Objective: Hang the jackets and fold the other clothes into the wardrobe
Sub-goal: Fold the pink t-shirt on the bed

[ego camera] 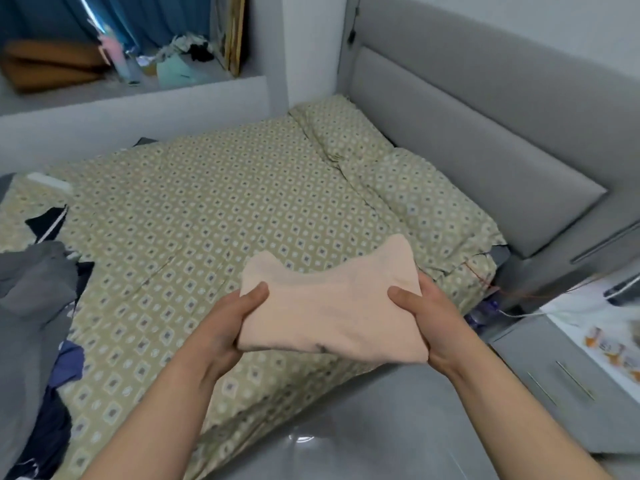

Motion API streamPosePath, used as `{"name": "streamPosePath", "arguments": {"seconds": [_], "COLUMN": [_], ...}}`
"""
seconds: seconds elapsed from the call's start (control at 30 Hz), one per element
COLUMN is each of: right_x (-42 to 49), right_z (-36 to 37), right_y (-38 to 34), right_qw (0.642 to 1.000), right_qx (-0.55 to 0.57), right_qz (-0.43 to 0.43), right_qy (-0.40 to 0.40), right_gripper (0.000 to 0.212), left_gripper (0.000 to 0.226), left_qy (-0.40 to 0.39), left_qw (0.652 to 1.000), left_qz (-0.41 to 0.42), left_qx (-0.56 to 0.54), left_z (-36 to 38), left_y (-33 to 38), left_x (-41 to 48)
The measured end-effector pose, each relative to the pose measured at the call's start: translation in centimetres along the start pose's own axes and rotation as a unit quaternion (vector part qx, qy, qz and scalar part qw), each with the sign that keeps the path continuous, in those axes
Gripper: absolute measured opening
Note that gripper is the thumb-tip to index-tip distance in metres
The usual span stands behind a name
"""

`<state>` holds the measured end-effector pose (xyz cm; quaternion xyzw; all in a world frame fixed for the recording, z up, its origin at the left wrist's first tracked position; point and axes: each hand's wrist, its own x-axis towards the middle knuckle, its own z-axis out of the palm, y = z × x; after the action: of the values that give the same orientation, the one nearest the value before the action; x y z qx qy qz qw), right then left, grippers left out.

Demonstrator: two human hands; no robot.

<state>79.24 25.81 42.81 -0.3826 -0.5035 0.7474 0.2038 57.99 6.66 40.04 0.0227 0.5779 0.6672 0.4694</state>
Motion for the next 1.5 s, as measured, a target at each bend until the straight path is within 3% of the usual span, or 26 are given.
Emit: {"name": "streamPosePath", "arguments": {"seconds": [0.13,0.3,0.63,0.87,1.3,1.4,1.5], "right_x": [-2.6,-7.4,-19.5,-24.4,-29.0,-32.7,-36.7], "right_z": [-6.6,-15.6,-29.4,-32.8,-32.2,-30.6,-29.1], "right_y": [-3.2,-6.2,-7.8,-6.1,-3.3,-2.1,-0.2], "right_qw": [0.997,0.983,0.925,0.846,0.688,0.641,0.586], "right_qx": [0.010,0.015,0.036,0.081,0.146,0.144,0.138], "right_qz": [-0.066,-0.141,-0.201,-0.204,-0.221,-0.218,-0.199], "right_qy": [0.032,0.112,0.320,0.486,0.676,0.721,0.773], "right_gripper": [0.033,0.031,0.036,0.035,0.039,0.039,0.041], "left_gripper": [0.056,0.047,0.047,0.047,0.028,0.027,0.040], "left_qy": [-0.069,-0.135,-0.372,-0.512,-0.649,-0.686,-0.724], "left_qw": [0.994,0.977,0.909,0.828,0.699,0.643,0.561], "left_qz": [0.064,0.124,0.068,0.001,-0.087,-0.132,-0.161], "left_qx": [0.056,0.108,0.178,0.227,0.288,0.314,0.368], "left_z": [7.4,18.2,38.4,49.4,61.2,62.8,63.6], "left_y": [0.1,-0.7,-6.0,-10.5,-16.9,-19.7,-22.7], "left_x": [0.1,-0.2,-0.1,0.6,-1.4,-5.5,-10.9]}}
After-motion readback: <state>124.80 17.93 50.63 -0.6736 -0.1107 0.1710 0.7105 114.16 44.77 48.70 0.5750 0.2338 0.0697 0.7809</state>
